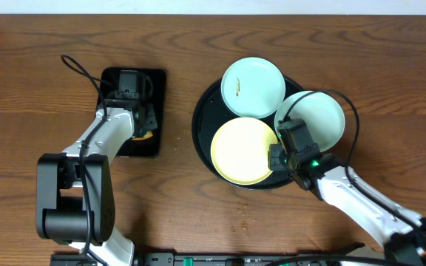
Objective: Clean dirty plates on tray and stack at the side
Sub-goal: 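Return the sponge with the left gripper to the black tray, then lift the yellow plate with the right gripper and place it right of the tray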
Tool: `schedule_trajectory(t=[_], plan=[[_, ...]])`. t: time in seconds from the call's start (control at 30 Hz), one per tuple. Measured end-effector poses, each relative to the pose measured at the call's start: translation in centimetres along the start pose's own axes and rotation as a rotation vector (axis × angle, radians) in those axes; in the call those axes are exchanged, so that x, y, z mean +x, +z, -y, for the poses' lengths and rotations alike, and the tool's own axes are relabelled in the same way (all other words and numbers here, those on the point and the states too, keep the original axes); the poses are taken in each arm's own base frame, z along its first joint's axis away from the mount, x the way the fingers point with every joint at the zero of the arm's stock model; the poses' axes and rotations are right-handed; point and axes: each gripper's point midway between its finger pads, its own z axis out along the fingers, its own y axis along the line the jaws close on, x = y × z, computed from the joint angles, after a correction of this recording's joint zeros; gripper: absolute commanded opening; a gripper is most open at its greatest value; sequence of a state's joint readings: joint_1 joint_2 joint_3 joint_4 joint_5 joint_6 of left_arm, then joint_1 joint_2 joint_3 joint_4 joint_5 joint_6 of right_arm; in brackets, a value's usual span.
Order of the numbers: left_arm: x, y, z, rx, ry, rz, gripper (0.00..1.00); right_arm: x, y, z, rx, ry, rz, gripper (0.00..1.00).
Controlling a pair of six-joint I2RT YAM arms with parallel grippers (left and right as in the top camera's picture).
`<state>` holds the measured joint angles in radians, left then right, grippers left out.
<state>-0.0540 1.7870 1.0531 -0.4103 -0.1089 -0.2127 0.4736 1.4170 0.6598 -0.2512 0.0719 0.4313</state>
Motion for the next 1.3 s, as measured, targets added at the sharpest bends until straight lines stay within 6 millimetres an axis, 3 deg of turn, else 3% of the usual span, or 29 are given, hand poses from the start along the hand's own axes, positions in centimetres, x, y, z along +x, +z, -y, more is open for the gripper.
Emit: schedule_trajectory(t=[0.17,0.3,0.47,0.63,0.8,0.93,1.3], plan=[[0.0,0.0,-0.1,-0.003,0.001,0.001,0.8,-4.6,-3.3,0.3,0.059,-0.109,0.165,0.01],[0.0,0.0,0.0,-0.002,0.002,0.001,0.83,-7.9,-6.3,0.8,0.13,-0.182,0.294,0.01],[0.0,0.0,0.0,-0.003,0.003,0.001,0.83,-10.3,-9.6,0.2,0.214,-0.322,0.414,0.01],[0.0,0.0,-0.1,-0.003,0.003,0.001,0.84,-11.4,-11.6,-1.2,0.319,-0.489,0.501,0.01],[0.0,0.0,0.0,-0.003,0.003,0.001,0.84,-12.1,-14.2,-4.3,0.435,-0.681,0.611,0.01],[0.0,0.0,0.0,-0.003,0.003,0.002,0.84,-11.7,-15.6,-6.0,0.508,-0.81,0.638,0.01],[0.0,0.0,0.0,-0.002,0.003,0.001,0.84,-10.9,-16.0,-6.2,0.569,-0.888,0.616,0.01]])
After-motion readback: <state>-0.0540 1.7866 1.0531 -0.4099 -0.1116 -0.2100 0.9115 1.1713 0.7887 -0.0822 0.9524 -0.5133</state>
